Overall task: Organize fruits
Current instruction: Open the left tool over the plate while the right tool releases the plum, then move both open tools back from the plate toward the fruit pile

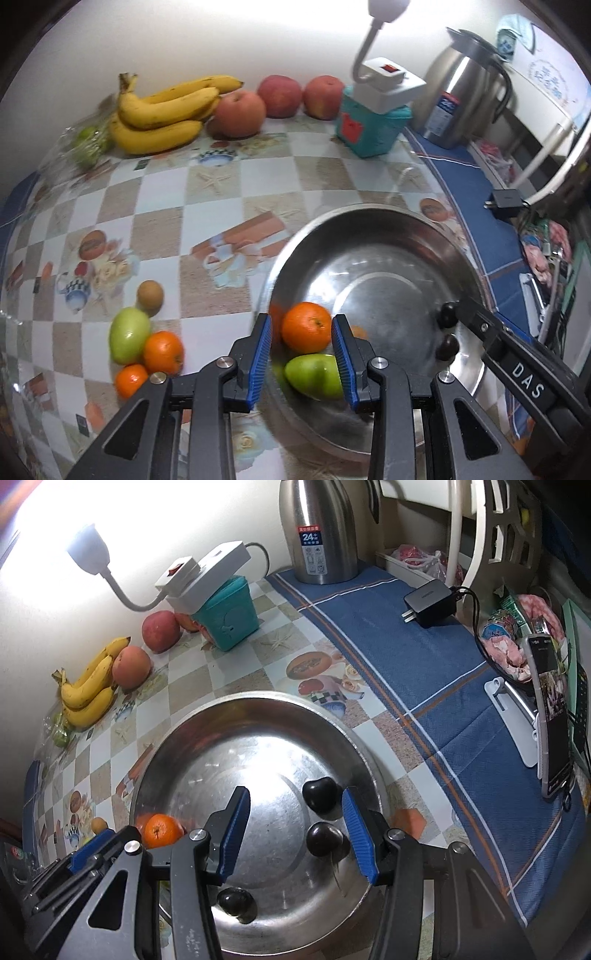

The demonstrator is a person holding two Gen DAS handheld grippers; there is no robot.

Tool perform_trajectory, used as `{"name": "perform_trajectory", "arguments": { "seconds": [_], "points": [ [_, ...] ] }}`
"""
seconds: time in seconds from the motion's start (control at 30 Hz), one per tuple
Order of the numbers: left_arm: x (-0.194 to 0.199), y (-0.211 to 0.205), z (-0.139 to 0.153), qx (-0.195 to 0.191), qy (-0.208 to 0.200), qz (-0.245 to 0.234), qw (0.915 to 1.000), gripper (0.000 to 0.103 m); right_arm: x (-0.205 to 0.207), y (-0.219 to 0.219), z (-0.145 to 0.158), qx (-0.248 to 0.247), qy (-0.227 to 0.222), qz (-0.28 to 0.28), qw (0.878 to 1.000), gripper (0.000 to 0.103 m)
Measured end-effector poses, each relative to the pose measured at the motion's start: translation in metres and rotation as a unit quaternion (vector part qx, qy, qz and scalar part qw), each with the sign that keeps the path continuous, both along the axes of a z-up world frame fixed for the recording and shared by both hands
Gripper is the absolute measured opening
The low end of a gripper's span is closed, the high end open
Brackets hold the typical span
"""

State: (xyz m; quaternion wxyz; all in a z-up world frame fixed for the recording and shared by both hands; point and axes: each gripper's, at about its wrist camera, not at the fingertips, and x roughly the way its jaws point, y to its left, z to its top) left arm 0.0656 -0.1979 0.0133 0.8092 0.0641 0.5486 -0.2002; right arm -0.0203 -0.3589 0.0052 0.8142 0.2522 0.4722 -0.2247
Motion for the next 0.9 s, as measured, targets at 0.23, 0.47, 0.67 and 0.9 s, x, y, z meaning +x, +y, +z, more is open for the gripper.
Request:
{"name": "perform_trajectory", "arguments": {
  "seconds": [0.23, 0.47, 0.67, 0.9],
  "points": [
    [0.005, 0.012, -0.006, 0.008, 0.03, 0.03, 0.9991, 0.043, 0.003, 0.005, -0.005, 0.002, 0.011, 0.01, 1.0, 0.053],
    [0.007, 0.019, -0.012, 0.02, 0.04, 0.05, 0.9978, 0.044, 0.007, 0.007, -0.01, 0.004, 0.024, 0.018, 1.0, 0.053],
    [0.009, 0.022, -0.014, 0.026, 0.041, 0.063, 0.9968, 0.075, 0.008, 0.008, -0.01, 0.001, 0.033, 0.022, 0.999, 0.059],
    [0.015, 0.035, -0.016, 0.032, 0.047, 0.101, 0.9932, 0.084, 0.009, 0.007, -0.011, -0.009, 0.041, 0.02, 0.999, 0.079]
  ]
}}
